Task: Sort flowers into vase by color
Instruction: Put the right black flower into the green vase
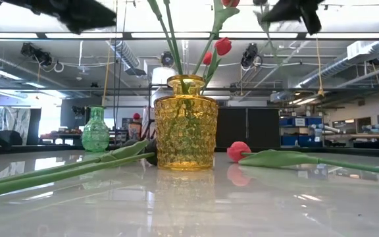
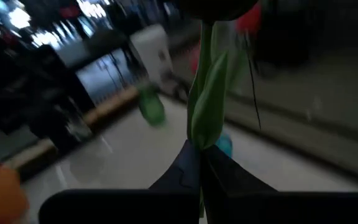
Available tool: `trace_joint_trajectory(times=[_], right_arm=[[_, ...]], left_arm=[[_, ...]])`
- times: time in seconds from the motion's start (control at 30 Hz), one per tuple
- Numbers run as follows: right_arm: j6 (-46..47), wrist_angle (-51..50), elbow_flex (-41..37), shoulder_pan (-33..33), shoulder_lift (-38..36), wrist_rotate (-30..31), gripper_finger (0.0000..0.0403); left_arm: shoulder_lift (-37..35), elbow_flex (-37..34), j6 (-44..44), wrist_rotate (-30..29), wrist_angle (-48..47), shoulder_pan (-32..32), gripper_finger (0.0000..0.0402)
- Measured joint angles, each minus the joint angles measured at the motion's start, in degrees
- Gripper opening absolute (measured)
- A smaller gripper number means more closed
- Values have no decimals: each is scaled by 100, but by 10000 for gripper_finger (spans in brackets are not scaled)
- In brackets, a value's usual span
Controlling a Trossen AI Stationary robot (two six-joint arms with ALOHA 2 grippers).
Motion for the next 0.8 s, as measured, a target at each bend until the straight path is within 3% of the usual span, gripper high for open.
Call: trace_joint_trajectory(times=[0.13,0.27,0.4,0.6,0.8], right_arm=[[-1139,883,0,-101,-160,-144,6],[-1893,1658,2,-266,-217,-452,6],[-2388,2294,2,-541,-147,-1073,6],[-2390,2958,2,-1055,164,-2264,7],[-2295,3764,2,-1459,755,-3247,7]], left_arm=[[-2,2,656,2,475,75,217],[-2,2,667,106,479,415,217],[0,2,276,1094,634,1037,217],[2,2,-147,2569,913,2081,217],[2,2,-434,3469,1123,2927,217]])
